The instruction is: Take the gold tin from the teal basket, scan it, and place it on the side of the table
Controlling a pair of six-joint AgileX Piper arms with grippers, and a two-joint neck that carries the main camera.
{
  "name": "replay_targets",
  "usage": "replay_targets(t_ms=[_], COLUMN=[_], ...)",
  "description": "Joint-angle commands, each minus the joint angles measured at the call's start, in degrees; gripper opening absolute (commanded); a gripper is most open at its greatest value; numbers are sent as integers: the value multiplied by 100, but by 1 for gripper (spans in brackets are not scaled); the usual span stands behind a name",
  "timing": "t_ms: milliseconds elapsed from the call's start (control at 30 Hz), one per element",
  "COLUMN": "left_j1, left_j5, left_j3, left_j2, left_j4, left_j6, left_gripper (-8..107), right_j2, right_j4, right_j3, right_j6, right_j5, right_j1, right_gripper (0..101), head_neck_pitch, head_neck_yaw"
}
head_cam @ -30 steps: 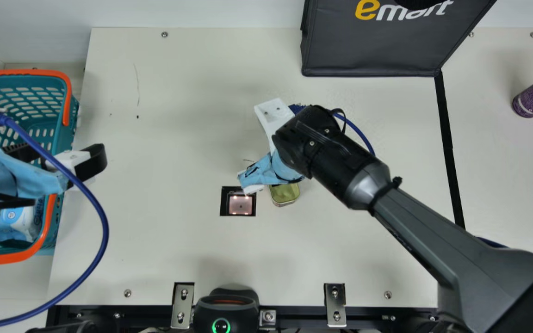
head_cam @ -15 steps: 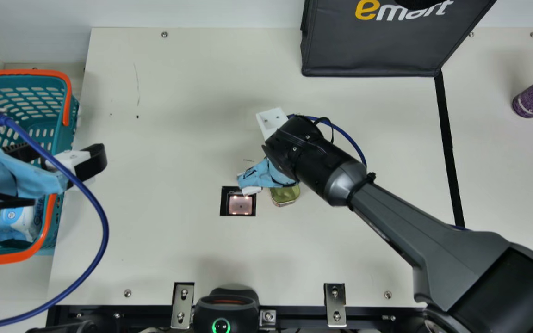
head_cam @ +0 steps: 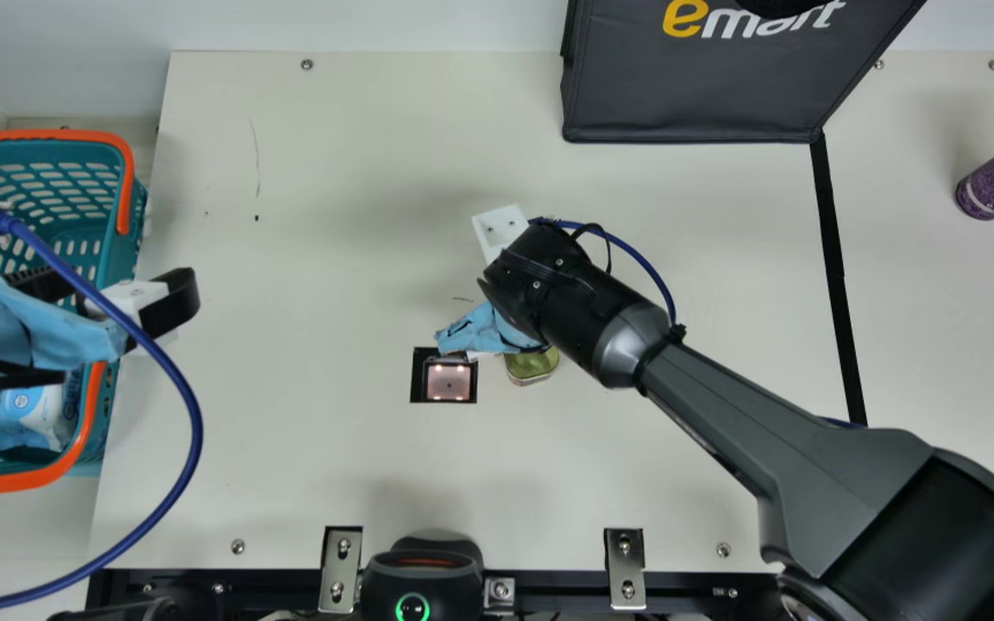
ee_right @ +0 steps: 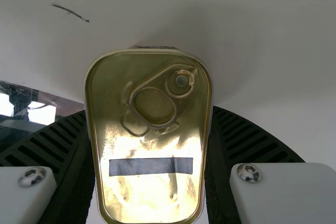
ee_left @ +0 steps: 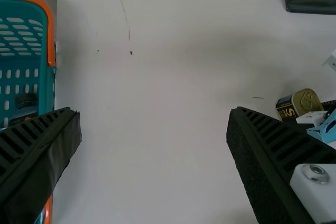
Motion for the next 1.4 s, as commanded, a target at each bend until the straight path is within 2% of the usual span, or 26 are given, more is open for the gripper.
replay_targets(t_ms=[0,467,633,967,1367], left_j1=[0,0,0,0,0], left_j5=[0,0,0,0,0], left_j3=[0,0,0,0,0], left_j2=[0,0,0,0,0], left_j4=[0,0,0,0,0], left_j6=[0,0,0,0,0], left_gripper=[90,90,90,90,90], right_j2=[-43,-412,-486,-961,-1747], right_j4=[-27,-137,-100,178,420], right_j3=[-21,-469,-478,42,769], right_j6=[3,-19,-99,-753,-2465], right_j5=[58,703,763,525,476], right_j1=[16,97,40,-630,-2268], right_gripper=[0,0,0,0,0], head_neck_pitch=[-166,-166,-166,-166,-166], head_neck_yaw=[9,9,-659,-1991,-1991])
